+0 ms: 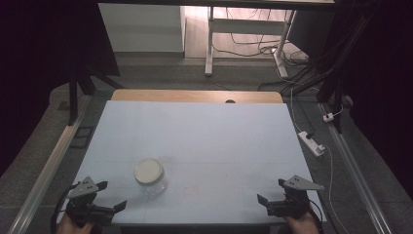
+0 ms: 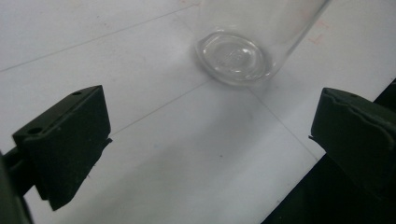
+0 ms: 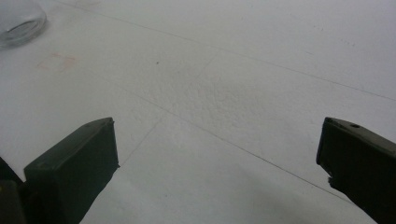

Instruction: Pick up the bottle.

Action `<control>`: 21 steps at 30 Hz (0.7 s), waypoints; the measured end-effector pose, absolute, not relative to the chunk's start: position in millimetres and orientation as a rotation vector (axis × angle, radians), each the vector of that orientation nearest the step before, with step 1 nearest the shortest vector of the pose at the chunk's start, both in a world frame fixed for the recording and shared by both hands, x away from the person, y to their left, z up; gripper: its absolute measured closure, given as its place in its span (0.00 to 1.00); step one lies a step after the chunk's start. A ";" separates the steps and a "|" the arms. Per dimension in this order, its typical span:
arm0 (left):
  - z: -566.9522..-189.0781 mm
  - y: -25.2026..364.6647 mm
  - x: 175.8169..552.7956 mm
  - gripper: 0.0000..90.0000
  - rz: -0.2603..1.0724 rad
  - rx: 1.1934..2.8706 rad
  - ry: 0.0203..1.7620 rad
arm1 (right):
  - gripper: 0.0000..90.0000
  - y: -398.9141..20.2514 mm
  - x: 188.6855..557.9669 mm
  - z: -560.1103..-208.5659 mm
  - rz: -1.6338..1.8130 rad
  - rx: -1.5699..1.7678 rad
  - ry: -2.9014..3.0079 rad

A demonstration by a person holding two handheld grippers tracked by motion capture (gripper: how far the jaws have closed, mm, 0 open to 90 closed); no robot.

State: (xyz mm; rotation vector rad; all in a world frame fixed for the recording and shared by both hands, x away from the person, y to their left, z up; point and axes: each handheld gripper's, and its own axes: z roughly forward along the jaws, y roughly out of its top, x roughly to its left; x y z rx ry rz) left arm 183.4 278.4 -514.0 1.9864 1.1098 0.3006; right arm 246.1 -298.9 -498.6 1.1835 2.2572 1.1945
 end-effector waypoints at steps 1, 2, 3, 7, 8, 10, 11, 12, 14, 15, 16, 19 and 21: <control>-513.8 277.4 184.6 0.00 0.293 1.987 1.092 | 0.00 -298.8 246.2 -498.6 1.194 1.183 2.258; -513.7 276.3 185.9 0.00 0.282 1.981 1.063 | 0.00 -298.8 246.3 -498.6 1.192 1.183 2.259; -513.7 275.6 186.6 0.00 0.274 1.976 1.047 | 0.00 -298.7 246.3 -498.7 1.190 1.183 2.259; -512.1 271.4 187.7 0.00 0.305 1.962 1.022 | 0.00 -298.7 246.4 -498.7 1.190 1.182 2.260; -511.7 270.6 188.0 0.00 0.315 1.962 1.022 | 0.00 -298.7 246.4 -498.7 1.189 1.182 2.260; -511.6 269.0 189.7 0.00 0.320 1.955 1.015 | 0.00 -298.6 246.4 -498.8 1.187 1.182 2.261; -511.8 268.2 190.3 0.00 0.324 1.954 1.016 | 0.00 -298.5 246.4 -498.8 1.187 1.182 2.262; -512.0 266.9 191.3 0.00 0.326 1.952 1.020 | 0.00 -298.5 246.5 -498.8 1.186 1.182 2.262; -512.6 264.5 193.6 0.00 0.327 1.948 1.017 | 0.00 -298.3 246.6 -498.9 1.185 1.182 2.264; -512.8 263.1 194.7 0.00 0.327 1.943 1.017 | 0.00 -298.2 246.6 -498.9 1.184 1.182 2.266; -512.9 261.9 195.9 0.00 0.323 1.937 1.015 | 0.00 -298.1 246.7 -499.0 1.184 1.183 2.268; -512.8 258.2 199.4 0.00 0.308 1.933 1.021 | 0.00 -298.0 247.0 -499.1 1.181 1.184 2.271; -512.4 256.2 201.2 0.00 0.299 1.933 1.024 | 0.00 -298.0 247.0 -499.1 1.181 1.185 2.272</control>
